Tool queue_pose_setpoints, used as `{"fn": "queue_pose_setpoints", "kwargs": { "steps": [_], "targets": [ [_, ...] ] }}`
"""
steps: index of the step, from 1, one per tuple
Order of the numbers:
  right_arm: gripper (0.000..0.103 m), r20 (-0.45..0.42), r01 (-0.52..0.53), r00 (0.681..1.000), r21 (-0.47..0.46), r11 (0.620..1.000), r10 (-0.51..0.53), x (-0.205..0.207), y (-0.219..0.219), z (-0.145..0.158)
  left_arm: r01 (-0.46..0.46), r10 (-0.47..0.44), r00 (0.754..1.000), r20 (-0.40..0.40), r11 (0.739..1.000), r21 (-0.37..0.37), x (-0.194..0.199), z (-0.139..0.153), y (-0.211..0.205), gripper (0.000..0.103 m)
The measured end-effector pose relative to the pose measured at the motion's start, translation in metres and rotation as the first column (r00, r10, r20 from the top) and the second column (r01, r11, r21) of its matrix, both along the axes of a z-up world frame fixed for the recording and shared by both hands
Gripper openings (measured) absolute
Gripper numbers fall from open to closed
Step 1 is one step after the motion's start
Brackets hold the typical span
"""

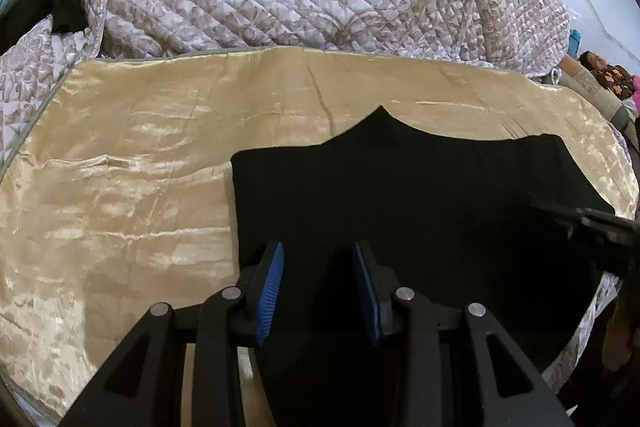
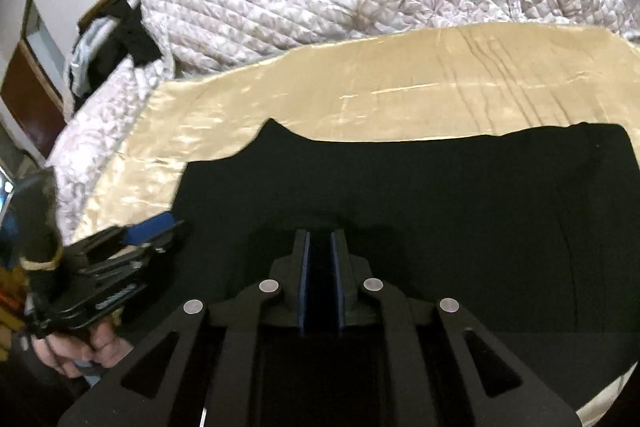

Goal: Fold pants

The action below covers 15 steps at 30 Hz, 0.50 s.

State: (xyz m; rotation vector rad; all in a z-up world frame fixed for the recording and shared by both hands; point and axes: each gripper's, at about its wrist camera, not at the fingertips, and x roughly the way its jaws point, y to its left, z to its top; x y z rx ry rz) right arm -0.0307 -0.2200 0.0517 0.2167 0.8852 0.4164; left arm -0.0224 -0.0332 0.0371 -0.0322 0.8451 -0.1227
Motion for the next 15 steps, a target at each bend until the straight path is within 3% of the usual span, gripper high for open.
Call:
{"fn": "queue_pose_setpoints", "kwargs": {
  "steps": [5, 7, 15],
  "targets": [
    [0.016, 0.009, -0.067, 0.998, -0.072, 0.995, 0.068, -0.031, 0.017, -0.015, 0.019, -0.019, 1.000, 0.009, 1.000, 0.012, -0.015, -0.001, -0.007, 0.039],
    [0.017, 0.050, -0.065, 0.996, -0.079, 0.995, 0.069, -0.041, 0.016, -0.016, 0.021, -0.021, 1.000, 0.013, 1.000, 0.019, -0.019, 0.000, -0.009, 0.039],
    [0.017, 0.090, -0.080, 0.991, -0.194, 0.978, 0.099, -0.071, 0.025, -0.012, 0.007, -0.007, 1.000, 0.014, 1.000, -0.027, -0.041, 0.001, -0.008, 0.039]
  ]
}}
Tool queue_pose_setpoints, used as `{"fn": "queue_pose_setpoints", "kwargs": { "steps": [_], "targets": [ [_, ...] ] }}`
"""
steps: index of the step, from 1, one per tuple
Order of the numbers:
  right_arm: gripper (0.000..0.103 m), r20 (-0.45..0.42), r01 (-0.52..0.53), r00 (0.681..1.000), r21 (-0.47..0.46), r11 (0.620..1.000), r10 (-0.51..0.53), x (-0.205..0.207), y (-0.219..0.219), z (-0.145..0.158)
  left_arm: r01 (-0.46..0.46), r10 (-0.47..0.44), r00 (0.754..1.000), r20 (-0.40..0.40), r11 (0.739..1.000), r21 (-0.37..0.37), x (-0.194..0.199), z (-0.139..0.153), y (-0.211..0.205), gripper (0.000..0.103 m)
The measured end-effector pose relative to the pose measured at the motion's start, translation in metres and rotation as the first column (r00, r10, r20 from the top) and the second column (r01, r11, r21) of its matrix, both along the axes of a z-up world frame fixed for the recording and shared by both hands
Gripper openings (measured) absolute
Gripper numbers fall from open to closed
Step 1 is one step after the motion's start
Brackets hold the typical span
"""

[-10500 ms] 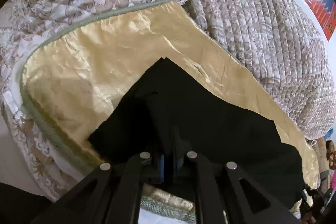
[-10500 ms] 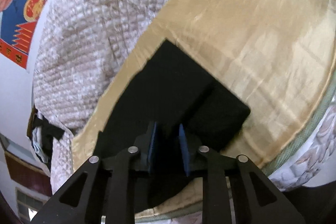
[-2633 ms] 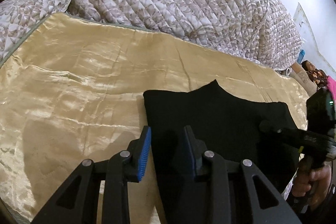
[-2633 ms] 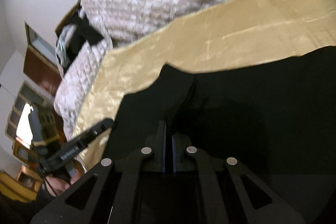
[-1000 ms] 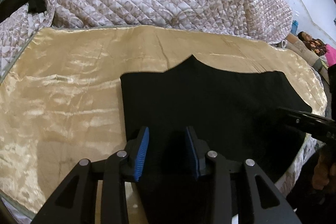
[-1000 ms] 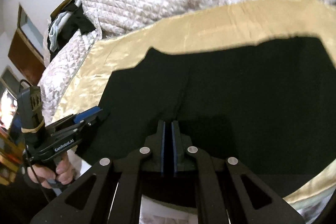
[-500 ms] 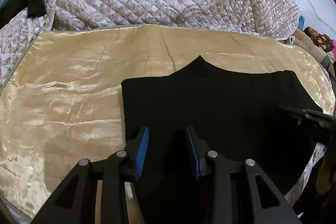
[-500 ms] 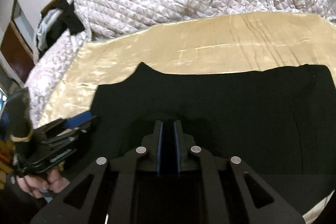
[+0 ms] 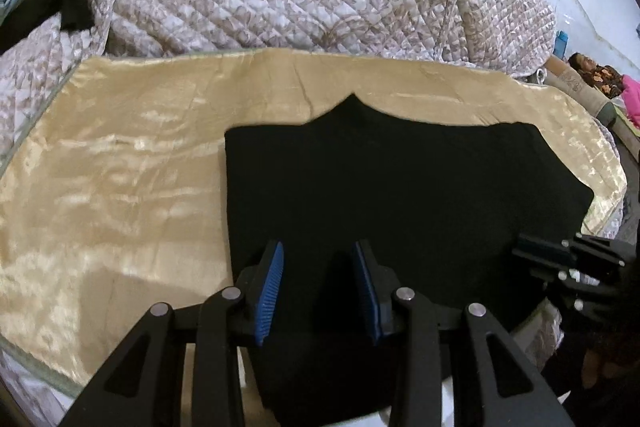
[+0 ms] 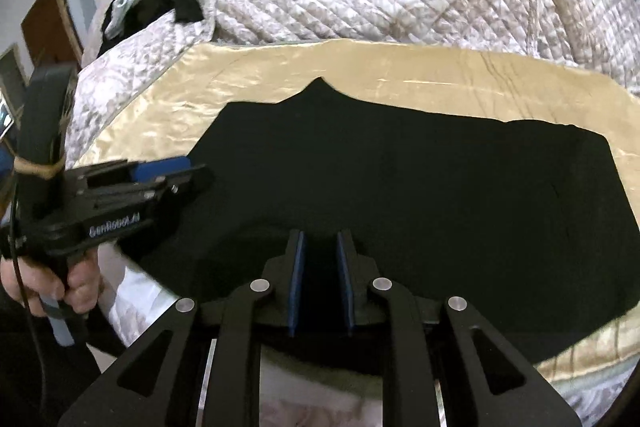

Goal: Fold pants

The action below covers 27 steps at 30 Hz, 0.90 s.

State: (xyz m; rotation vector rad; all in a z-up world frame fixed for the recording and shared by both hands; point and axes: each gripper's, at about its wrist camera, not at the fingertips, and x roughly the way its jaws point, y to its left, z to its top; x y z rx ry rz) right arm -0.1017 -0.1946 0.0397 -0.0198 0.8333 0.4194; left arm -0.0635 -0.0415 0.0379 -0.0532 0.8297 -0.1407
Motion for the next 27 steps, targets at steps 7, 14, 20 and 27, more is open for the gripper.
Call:
{"fn": "queue_pose_setpoints", "kwargs": {
  "steps": [7, 14, 20, 27],
  "targets": [
    [0.017, 0.011, 0.055, 0.998, -0.024, 0.998, -0.054, -0.007, -0.008, 0.000, 0.004, -0.004, 1.000, 0.012, 1.000, 0.021, -0.009, 0.001, -0.003, 0.039],
    [0.017, 0.007, 0.086, 0.996, -0.032, 0.996, -0.085, -0.010, -0.011, -0.002, 0.006, -0.006, 1.000, 0.009, 1.000, 0.031, -0.009, 0.002, -0.005, 0.039],
    [0.017, 0.001, 0.172, 0.985, -0.037, 0.984, -0.172, -0.007, -0.028, 0.001, 0.009, -0.009, 1.000, 0.009, 1.000, 0.027, -0.009, 0.003, -0.006, 0.039],
    [0.017, 0.004, 0.187, 0.982, 0.029, 0.982, -0.187, -0.011, -0.035, 0.010, 0.019, -0.019, 1.000, -0.002, 1.000, 0.015, -0.004, 0.000, -0.009, 0.039]
  ]
}}
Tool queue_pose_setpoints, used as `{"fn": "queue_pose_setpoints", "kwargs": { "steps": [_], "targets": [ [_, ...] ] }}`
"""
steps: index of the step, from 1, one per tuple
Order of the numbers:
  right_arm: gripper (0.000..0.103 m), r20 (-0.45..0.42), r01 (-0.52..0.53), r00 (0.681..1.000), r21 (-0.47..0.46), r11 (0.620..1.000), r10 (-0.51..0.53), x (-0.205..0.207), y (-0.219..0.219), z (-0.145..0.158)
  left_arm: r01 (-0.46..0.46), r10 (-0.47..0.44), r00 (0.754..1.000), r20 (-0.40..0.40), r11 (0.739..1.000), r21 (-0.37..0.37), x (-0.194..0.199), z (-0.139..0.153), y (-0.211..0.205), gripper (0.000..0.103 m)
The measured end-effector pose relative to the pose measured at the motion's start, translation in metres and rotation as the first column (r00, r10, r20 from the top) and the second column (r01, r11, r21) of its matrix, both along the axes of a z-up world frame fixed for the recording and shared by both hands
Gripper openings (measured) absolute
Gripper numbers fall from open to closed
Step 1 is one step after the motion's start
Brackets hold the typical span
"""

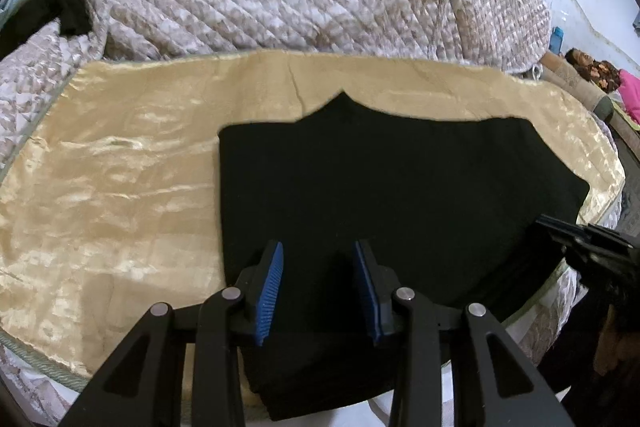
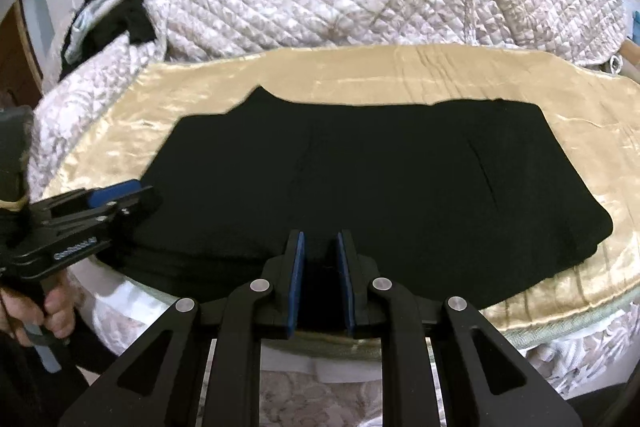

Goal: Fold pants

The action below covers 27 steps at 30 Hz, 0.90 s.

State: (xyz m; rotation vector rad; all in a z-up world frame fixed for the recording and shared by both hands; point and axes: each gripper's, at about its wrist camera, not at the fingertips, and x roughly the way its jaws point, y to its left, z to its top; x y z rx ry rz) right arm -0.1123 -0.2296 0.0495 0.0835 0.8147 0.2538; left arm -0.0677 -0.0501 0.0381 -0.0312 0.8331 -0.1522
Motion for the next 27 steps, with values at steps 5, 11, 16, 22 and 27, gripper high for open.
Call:
{"fn": "queue_pose_setpoints", "kwargs": {
  "steps": [5, 11, 16, 22, 27],
  "targets": [
    [0.017, -0.048, 0.110, 0.993, 0.097, 0.989, -0.105, 0.006, -0.035, -0.007, 0.031, -0.031, 0.999, -0.004, 0.999, -0.008, -0.002, 0.000, -0.007, 0.039],
    [0.017, -0.046, 0.303, 0.953, 0.120, 0.945, -0.300, 0.006, -0.094, 0.005, 0.115, -0.115, 0.993, 0.000, 0.993, -0.016, -0.005, 0.004, -0.026, 0.046],
    [0.019, -0.072, 0.461, 0.887, 0.186, 0.868, -0.455, -0.009, -0.140, 0.009, 0.153, -0.153, 0.988, 0.006, 0.988, -0.031, -0.009, 0.007, -0.032, 0.046],
    [0.060, -0.105, 0.549, 0.831, 0.319, 0.773, -0.546, -0.020, -0.165, 0.008, 0.122, -0.122, 0.992, 0.000, 0.990, -0.072, -0.003, 0.006, -0.023, 0.046],
    [0.060, -0.212, 0.555, 0.830, 0.388, 0.735, -0.515, -0.013, -0.169, -0.014, 0.127, -0.127, 0.992, 0.002, 0.990, -0.062, -0.002, 0.004, -0.024, 0.046]
  ]
}}
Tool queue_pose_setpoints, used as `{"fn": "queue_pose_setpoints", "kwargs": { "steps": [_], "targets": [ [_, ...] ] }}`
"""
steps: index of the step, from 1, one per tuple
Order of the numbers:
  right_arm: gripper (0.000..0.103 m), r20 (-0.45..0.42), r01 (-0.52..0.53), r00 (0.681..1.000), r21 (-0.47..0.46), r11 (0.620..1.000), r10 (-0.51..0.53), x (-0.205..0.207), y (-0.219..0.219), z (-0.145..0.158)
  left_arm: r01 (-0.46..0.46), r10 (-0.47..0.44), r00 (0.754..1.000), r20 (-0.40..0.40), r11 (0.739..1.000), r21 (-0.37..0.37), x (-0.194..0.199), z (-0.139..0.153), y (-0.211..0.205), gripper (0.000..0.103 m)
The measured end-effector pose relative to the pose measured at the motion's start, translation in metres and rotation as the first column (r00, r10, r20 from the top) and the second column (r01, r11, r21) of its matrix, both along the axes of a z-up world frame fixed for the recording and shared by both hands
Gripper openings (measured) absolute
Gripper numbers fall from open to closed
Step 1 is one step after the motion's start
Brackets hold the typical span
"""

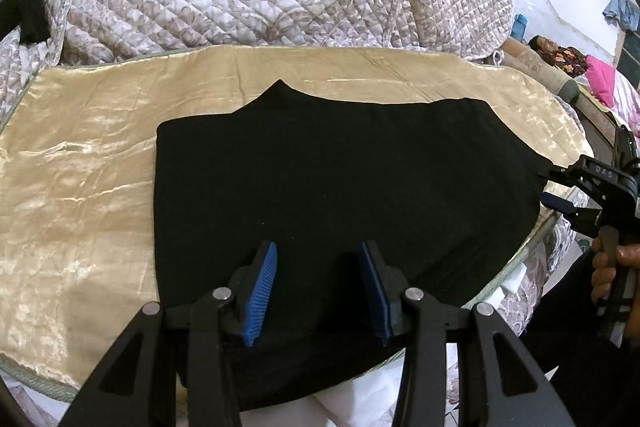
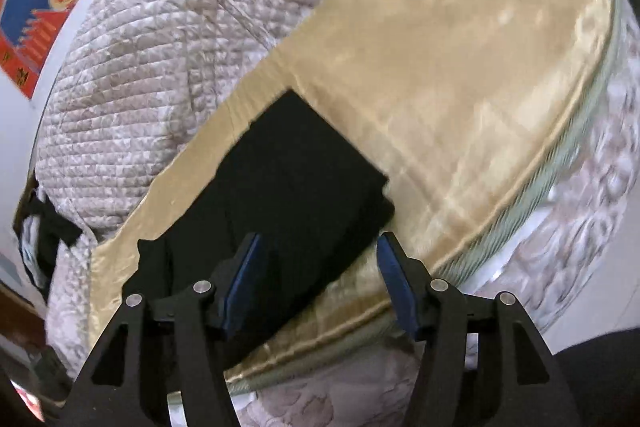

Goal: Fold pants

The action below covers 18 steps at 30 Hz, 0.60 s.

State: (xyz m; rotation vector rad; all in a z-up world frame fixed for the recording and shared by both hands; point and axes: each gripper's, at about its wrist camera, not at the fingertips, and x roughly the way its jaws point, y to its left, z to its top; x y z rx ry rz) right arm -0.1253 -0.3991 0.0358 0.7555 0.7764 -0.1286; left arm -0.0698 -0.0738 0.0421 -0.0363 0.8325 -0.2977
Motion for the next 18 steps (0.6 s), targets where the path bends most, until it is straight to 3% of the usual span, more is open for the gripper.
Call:
{"fn": "queue_pose_setpoints", "kwargs": {
  "steps": [11, 13, 15, 18],
  "targets": [
    [0.061, 0.073, 0.011, 0.997, 0.022, 1.000, -0.013, 0.007, -0.005, 0.001, 0.002, -0.001, 1.000, -0.001, 1.000, 0.006, 0.001, -0.001, 0.000, 0.046],
    [0.055, 0.059, 0.020, 0.998, 0.037, 0.999, -0.022, 0.011, -0.006, -0.002, 0.003, -0.003, 1.000, 0.000, 1.000, 0.004, 0.000, -0.001, 0.000, 0.046],
    [0.042, 0.113, 0.032, 0.993, 0.025, 0.999, -0.035, 0.004, -0.005, 0.009, 0.004, -0.004, 1.000, 0.001, 1.000, 0.009, 0.001, -0.001, -0.001, 0.046],
    [0.038, 0.158, 0.002, 0.987, 0.004, 1.000, -0.003, 0.005, -0.003, 0.020, 0.001, -0.001, 1.000, 0.001, 1.000, 0.012, 0.001, -0.001, -0.001, 0.046]
  ]
}}
